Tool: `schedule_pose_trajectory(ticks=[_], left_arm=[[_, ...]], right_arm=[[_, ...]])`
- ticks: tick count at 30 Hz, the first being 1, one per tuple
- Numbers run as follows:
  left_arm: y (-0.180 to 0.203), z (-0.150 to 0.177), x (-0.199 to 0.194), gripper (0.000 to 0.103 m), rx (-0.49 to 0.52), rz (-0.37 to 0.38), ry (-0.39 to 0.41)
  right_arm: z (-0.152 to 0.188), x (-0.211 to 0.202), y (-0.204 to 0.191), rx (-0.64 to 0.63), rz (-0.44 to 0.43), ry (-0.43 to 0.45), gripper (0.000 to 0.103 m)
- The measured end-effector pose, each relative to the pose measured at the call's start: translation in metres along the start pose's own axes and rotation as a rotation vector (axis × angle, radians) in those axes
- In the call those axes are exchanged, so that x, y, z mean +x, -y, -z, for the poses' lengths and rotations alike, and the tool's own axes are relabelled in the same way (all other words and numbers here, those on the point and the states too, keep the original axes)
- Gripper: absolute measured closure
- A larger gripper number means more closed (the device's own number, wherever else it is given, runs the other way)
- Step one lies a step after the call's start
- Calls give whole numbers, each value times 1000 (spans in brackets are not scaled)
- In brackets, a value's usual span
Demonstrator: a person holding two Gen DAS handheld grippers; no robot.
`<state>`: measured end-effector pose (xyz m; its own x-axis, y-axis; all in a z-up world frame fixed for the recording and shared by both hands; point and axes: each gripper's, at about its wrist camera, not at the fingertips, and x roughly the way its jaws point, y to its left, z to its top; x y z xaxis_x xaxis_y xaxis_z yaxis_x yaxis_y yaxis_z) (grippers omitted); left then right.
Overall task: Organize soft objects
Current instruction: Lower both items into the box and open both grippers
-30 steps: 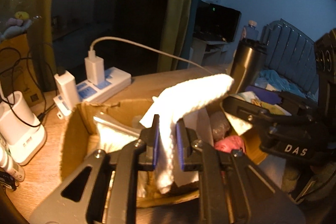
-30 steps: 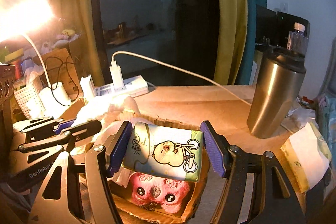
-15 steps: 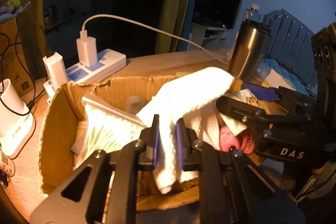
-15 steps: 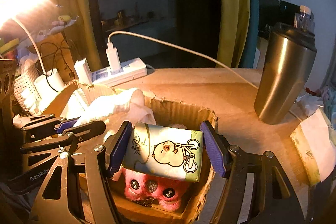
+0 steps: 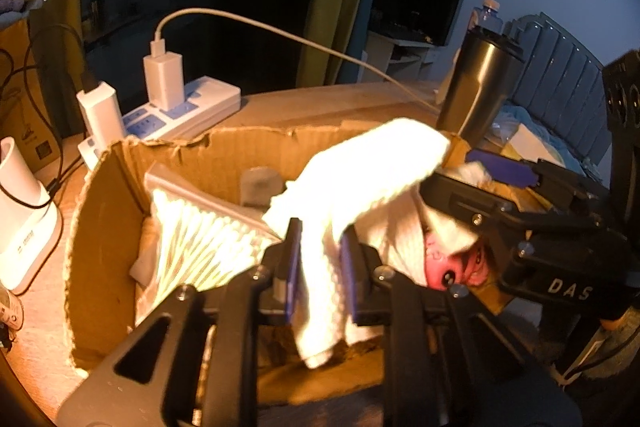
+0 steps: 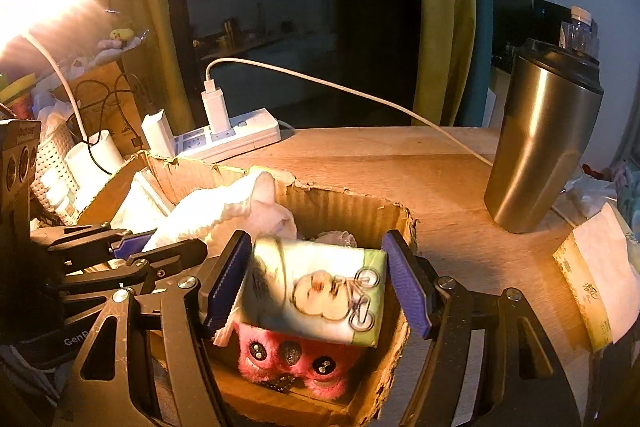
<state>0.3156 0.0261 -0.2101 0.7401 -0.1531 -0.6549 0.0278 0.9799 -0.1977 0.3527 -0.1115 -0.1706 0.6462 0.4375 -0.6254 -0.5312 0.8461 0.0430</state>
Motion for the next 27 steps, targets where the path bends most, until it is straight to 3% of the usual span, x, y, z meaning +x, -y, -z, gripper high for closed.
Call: schedule_pose_trajectory(ticks=[4,14,15,16,18,27], left_arm=[[0,-1,-5,78,0,-15,9],[0,-2,-14,72,9,-29,12],[0,-1,-16,64,10,-29,12],[0,-1,-18,49,9,-30,15],[0,0,-24,41,5,-22,28],[-2,-3,-46,40,-13,-28,75]], right_arm=[[0,-2,-2,-7,6,0,23],[-1,-16,-1,0,25,20,22],[-2,-18,-2,0,27,25,22],[-3,-20,-1,1,27,29,22],[-5,-25,-2,0,33,39,22],[-10,-50,-8,-9,53,77,22]])
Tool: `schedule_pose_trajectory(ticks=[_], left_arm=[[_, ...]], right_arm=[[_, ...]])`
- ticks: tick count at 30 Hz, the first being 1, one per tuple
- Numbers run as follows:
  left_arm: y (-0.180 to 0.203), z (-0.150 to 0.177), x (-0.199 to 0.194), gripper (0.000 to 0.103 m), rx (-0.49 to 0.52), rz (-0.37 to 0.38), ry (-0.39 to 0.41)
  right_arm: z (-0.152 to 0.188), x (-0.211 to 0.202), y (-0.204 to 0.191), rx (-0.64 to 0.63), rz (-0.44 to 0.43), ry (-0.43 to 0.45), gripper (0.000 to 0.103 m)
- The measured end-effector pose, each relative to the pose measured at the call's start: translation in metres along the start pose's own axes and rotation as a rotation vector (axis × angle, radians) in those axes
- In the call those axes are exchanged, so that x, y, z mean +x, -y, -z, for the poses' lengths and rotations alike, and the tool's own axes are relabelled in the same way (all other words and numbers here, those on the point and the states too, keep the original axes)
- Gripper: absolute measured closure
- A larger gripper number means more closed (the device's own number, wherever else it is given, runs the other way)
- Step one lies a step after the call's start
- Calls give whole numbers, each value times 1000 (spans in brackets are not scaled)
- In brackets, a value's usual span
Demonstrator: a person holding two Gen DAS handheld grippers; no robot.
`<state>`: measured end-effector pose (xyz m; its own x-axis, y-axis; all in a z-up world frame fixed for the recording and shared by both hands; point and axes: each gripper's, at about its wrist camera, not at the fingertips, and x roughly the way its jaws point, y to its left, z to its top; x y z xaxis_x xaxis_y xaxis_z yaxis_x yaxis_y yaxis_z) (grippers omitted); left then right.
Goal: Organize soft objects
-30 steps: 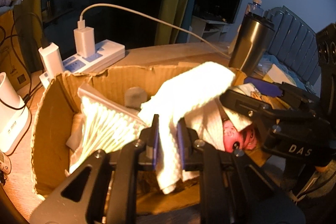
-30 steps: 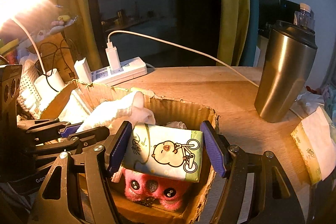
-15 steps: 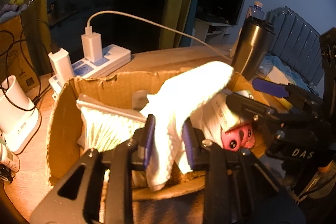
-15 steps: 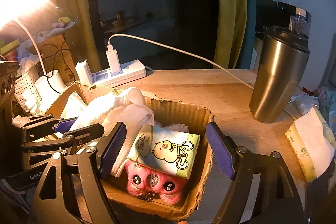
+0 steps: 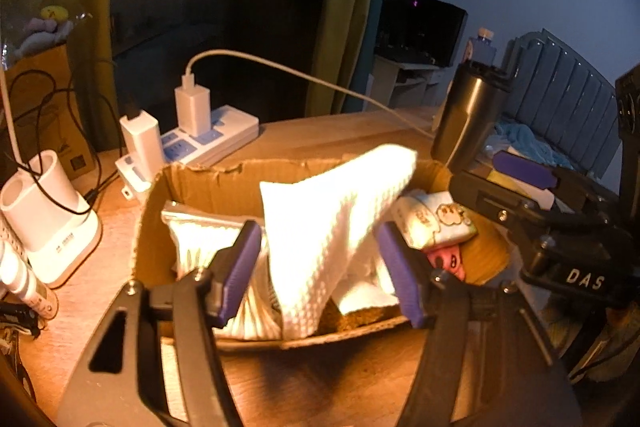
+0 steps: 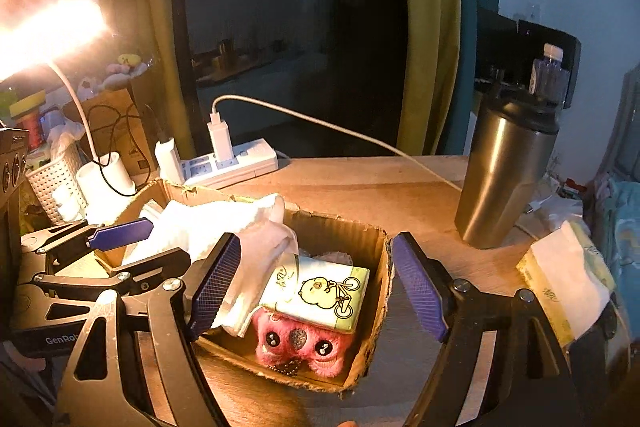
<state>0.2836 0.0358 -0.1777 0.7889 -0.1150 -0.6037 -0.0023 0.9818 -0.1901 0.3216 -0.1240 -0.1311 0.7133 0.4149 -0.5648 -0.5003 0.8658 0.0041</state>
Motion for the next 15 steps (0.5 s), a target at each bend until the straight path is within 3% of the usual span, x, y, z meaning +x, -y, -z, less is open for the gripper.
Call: schedule_pose_trajectory(ticks=[15], left_arm=[[10,-9,-58,37,9,-1,107]], right_arm=[[-11,-59,-9,-13,44,85,22]])
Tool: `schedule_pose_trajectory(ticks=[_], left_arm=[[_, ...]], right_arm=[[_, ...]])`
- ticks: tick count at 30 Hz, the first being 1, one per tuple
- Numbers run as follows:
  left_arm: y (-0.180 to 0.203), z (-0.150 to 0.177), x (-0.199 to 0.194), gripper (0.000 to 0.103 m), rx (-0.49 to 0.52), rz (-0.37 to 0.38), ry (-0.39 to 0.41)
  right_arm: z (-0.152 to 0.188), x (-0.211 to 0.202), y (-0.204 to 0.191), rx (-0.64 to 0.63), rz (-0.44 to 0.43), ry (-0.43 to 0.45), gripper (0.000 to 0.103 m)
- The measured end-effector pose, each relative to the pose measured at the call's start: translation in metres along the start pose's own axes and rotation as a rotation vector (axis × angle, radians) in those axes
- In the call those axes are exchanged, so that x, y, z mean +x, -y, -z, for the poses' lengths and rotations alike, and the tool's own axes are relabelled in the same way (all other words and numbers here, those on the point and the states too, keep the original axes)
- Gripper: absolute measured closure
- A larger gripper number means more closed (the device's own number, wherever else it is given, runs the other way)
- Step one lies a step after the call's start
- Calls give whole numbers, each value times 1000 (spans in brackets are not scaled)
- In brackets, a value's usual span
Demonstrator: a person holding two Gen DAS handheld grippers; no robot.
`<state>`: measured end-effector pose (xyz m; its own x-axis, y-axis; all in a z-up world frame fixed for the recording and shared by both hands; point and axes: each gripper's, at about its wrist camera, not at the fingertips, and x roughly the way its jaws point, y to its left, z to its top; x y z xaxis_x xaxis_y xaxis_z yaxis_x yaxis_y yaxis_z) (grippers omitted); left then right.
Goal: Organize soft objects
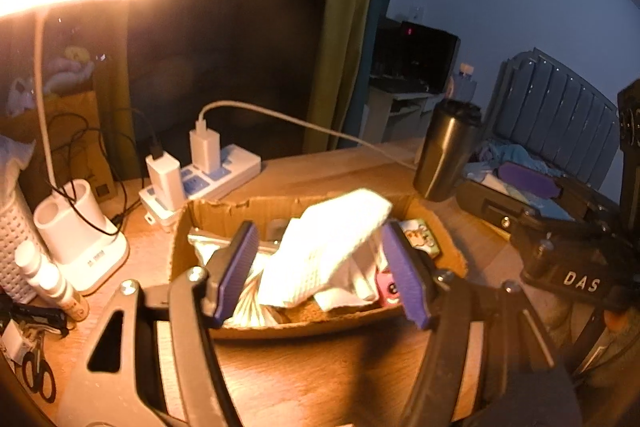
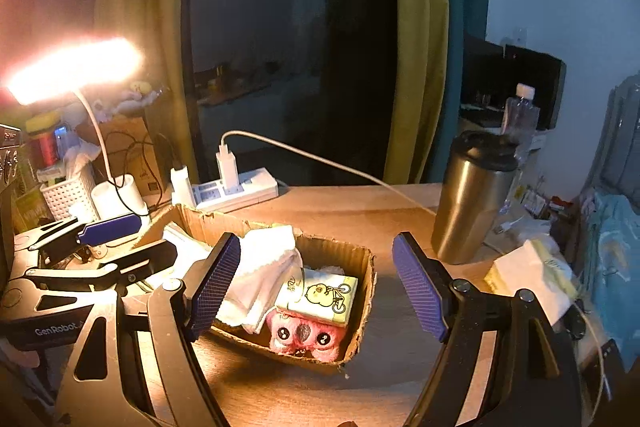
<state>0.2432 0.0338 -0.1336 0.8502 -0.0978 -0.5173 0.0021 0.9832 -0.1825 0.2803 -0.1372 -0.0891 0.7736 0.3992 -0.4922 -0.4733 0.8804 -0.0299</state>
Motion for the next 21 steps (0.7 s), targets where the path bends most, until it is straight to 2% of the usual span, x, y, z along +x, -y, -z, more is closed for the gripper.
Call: schedule_pose_trajectory(ticks=[6,21], left_arm=[[5,-7,-29,30,3,2,62],[20,-17,-98,28,32,-12,187]], right_arm=[[-5,-25,-2,-6,12,35,22],[-16,-87,-15,-25,31,125,22]])
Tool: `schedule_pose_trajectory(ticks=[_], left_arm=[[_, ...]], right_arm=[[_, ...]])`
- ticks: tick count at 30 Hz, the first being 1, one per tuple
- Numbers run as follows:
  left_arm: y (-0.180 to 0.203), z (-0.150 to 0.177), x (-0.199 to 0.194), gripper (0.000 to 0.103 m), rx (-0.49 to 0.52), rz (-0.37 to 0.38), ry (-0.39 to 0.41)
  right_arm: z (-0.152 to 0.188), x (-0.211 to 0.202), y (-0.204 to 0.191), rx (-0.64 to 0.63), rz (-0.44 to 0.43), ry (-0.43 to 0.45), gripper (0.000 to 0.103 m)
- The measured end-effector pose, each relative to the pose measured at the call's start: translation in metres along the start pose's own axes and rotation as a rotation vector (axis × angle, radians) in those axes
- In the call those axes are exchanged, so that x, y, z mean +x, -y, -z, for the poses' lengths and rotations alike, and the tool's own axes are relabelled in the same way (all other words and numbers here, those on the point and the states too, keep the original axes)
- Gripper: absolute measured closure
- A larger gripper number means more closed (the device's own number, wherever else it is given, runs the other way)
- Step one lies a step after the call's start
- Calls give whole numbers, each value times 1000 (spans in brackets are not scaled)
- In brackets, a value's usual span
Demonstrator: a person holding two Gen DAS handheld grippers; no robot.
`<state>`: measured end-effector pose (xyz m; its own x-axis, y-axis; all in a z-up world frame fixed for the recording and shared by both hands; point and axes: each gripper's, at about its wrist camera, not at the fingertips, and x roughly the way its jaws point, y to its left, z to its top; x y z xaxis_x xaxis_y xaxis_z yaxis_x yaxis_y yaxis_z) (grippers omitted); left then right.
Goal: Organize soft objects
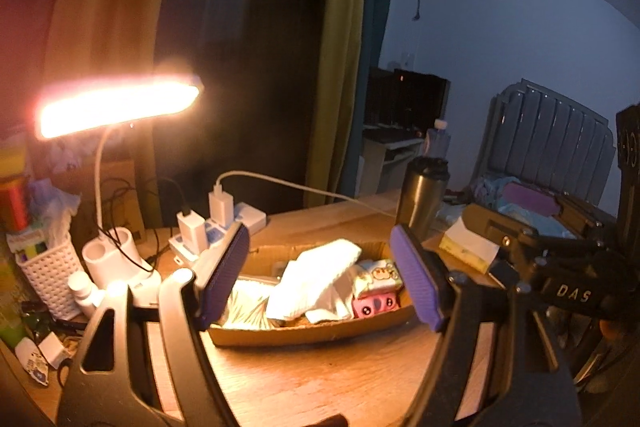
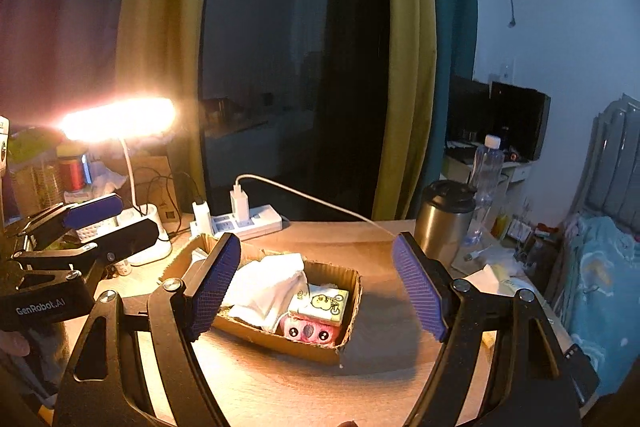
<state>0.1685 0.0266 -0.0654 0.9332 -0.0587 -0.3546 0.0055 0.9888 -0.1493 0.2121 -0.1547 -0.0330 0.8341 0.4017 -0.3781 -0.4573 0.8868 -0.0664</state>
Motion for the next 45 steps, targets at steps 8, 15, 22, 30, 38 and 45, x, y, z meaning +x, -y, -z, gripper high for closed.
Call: schedule_pose_trajectory(ticks=[8,15,22,30,38,45], left_arm=[[8,-8,-39,7,4,-18,72],[19,-13,-65,6,30,-26,105],[30,-16,-88,6,46,-25,126],[38,-15,-120,5,44,-47,154],[45,-9,-150,4,57,-29,156],[50,-5,-159,4,83,-31,148]], right_arm=[[-7,-36,-4,0,7,53,21],[-10,-63,-10,-5,24,86,18],[-10,-90,-11,0,41,117,18],[-6,-127,-12,21,52,125,17],[7,-156,-12,29,88,116,17],[15,-163,-13,37,97,108,17]])
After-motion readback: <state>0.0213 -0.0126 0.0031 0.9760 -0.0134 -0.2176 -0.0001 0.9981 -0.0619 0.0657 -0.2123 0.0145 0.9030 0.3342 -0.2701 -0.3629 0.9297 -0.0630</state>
